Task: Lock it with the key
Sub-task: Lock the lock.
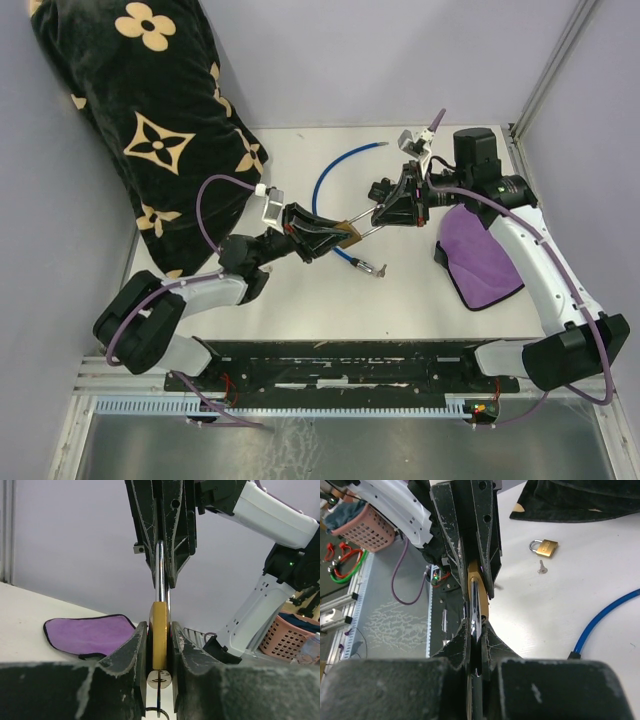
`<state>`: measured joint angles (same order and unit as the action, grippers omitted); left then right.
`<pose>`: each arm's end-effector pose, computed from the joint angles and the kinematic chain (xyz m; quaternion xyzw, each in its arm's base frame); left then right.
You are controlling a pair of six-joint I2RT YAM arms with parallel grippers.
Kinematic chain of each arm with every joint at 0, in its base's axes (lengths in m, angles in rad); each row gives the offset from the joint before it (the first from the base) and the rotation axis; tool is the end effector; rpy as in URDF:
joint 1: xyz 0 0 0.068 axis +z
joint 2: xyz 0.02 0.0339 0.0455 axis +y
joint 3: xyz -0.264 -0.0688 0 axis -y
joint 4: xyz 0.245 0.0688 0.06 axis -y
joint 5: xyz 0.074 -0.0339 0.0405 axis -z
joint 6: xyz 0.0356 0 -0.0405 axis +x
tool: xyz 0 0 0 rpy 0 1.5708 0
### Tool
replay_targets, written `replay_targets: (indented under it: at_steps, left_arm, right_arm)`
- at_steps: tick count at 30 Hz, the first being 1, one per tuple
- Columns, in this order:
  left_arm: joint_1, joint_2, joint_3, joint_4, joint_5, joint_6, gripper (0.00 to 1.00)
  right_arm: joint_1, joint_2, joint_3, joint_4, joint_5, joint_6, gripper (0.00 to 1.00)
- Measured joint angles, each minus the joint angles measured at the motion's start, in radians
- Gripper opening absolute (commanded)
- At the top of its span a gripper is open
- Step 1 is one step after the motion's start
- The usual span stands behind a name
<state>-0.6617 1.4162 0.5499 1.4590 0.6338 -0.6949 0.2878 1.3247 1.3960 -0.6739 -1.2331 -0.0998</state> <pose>0.1992 -0.1819 0.2839 0.2676 0.4509 -0.6403 0.5613 0.2460 0.1078 0.3982 -0.4031 0.6568 0.5452 0.3300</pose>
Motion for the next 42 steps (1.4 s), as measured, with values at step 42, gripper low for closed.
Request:
replay_targets:
  at_steps: [42]
  left_arm:
    - [0.027,0.138,-0.009,-0.018,0.143,-0.145,0.03]
  right_arm:
    - [0.105,-0.064,-0.274,0.224,0.207,-0.087,0.02]
